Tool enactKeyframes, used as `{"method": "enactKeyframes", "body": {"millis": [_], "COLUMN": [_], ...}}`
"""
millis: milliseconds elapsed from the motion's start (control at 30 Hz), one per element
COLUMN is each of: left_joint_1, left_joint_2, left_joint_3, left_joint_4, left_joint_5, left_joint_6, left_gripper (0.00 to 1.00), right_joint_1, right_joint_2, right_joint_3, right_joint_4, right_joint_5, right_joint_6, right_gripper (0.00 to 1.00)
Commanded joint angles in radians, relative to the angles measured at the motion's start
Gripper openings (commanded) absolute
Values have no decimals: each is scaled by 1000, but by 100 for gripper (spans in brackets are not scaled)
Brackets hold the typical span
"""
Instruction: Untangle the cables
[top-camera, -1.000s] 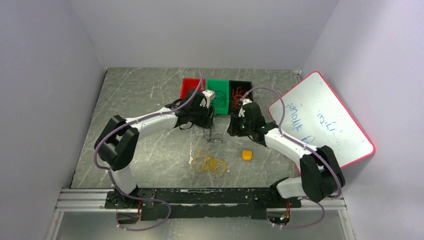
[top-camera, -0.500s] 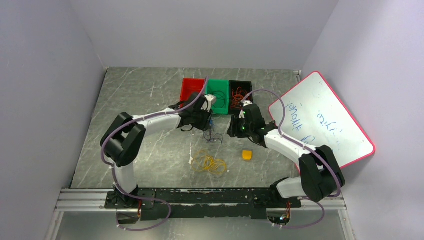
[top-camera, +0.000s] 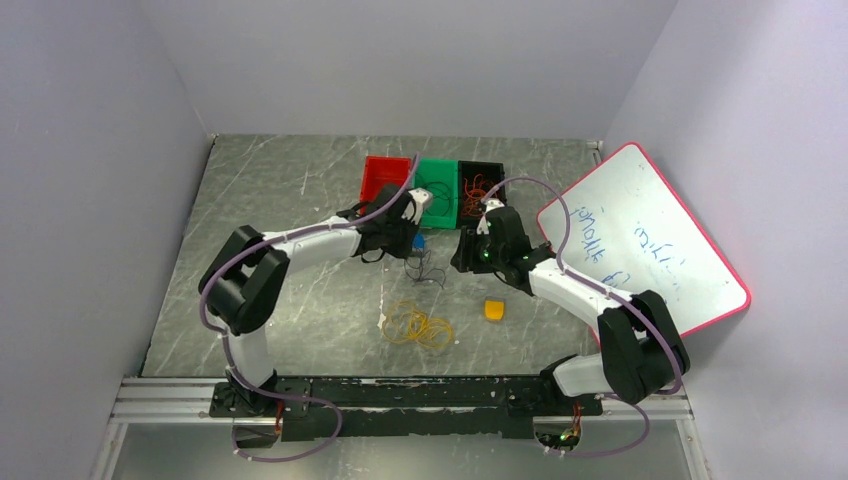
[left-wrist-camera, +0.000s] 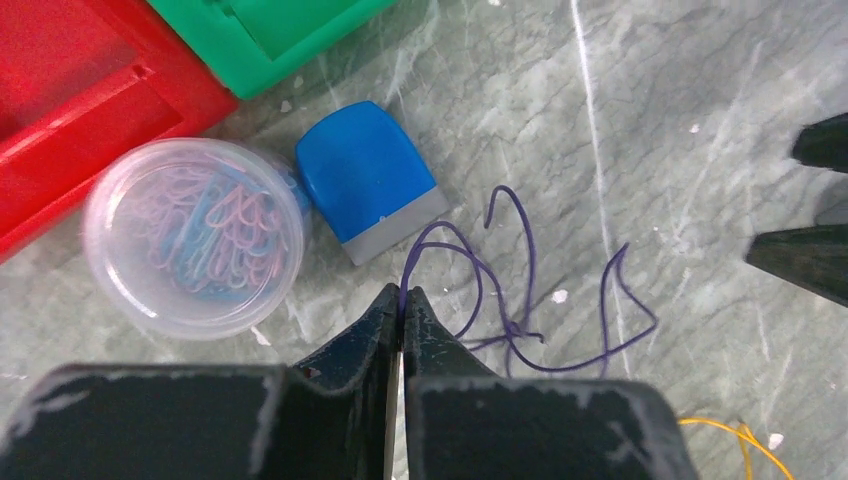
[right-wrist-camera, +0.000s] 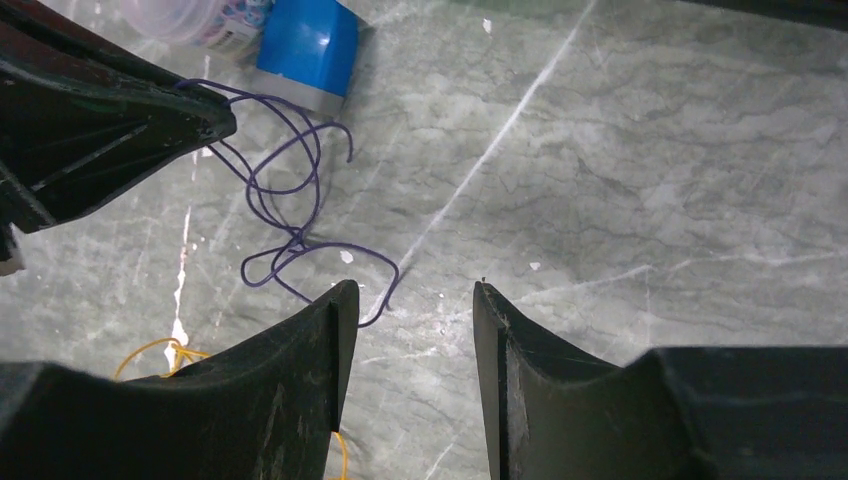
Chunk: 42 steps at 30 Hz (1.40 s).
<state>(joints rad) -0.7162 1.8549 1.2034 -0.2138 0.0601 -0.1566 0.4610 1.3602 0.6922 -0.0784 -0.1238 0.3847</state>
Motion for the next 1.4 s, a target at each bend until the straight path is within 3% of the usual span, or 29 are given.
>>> {"method": "enactKeyframes", "body": {"millis": [0,400,600,967,1367], "left_joint_1": [-7,-7,-7,-8,-7], "left_joint_2": [-136,-378,-441,-472,-482], "left_joint_3": [-19,-61,-47,-11,4], "left_joint_4": [22,-39,-45,-58,-46], "left_joint_5": [-26,-11,-18,2,68], "left_joint_6": [41,68,63,60,46], "left_gripper": [7,7,7,7,7], "right_joint_1": [-4,-3,-4,-2,27], "right_joint_2": [-18,-88,-120,-32,135], "right_joint_3": [-13,-43,-57,-40,34], "right_joint_4": [78,326,456,684,717], "right_joint_5": [-31,-190,-260,-426,-438], "right_joint_6": [15,18,21,101,100], "right_gripper": [50,55,71,69,67]}}
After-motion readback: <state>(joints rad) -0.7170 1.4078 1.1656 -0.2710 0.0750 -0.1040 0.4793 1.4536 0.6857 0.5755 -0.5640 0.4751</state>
